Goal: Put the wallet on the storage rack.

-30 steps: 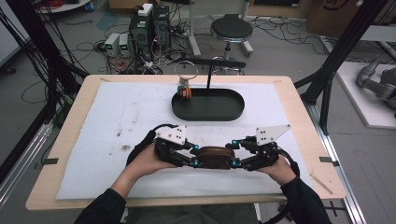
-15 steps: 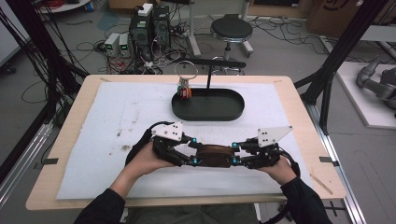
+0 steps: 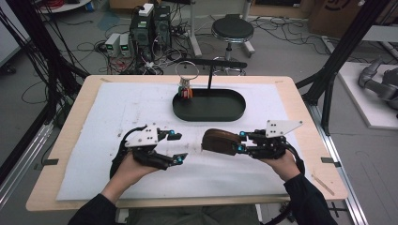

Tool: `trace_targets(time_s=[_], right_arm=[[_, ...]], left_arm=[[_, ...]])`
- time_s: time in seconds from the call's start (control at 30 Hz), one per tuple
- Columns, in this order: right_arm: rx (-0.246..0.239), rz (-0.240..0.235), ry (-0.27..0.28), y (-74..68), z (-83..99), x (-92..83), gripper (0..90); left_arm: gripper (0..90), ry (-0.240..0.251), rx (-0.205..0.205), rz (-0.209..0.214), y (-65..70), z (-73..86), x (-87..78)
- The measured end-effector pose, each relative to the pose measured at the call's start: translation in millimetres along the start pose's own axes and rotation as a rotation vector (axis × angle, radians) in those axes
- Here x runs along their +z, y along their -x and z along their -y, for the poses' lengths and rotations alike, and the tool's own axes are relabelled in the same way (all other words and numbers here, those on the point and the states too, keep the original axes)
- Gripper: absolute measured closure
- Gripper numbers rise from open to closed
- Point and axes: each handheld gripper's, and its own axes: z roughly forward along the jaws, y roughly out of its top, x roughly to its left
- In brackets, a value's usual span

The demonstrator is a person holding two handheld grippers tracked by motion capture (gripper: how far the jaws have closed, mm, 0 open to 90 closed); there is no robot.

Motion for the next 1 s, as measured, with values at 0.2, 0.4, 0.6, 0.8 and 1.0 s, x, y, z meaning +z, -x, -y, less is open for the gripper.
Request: trace_targets(time_s=[0.2,0.4,0.6,0.8,1.0], right_arm=[[0.018,0.091,0.008,10.9,-6.3,7.1,68.4],[0.045,0.19,0.011,24.1,-10.6,21.0,68.7],[0.086,0.273,-0.003,39.8,-15.1,38.1,68.8],[0.11,0.336,-0.028,55.0,-19.9,57.0,68.8],[0.118,0.362,-0.051,67.4,-25.3,76.3,68.8]], left_arm=[[30.2,0.011,-0.037,-0.053,9.7,22.8,-21.8],[29.0,0.03,-0.051,-0.072,14.7,32.5,-30.5],[28.9,0.049,-0.048,-0.074,14.1,32.9,-30.4],[27.9,0.055,-0.062,-0.084,11.8,35.3,-30.4],[27.9,0.051,-0.057,-0.087,11.6,35.9,-30.0]])
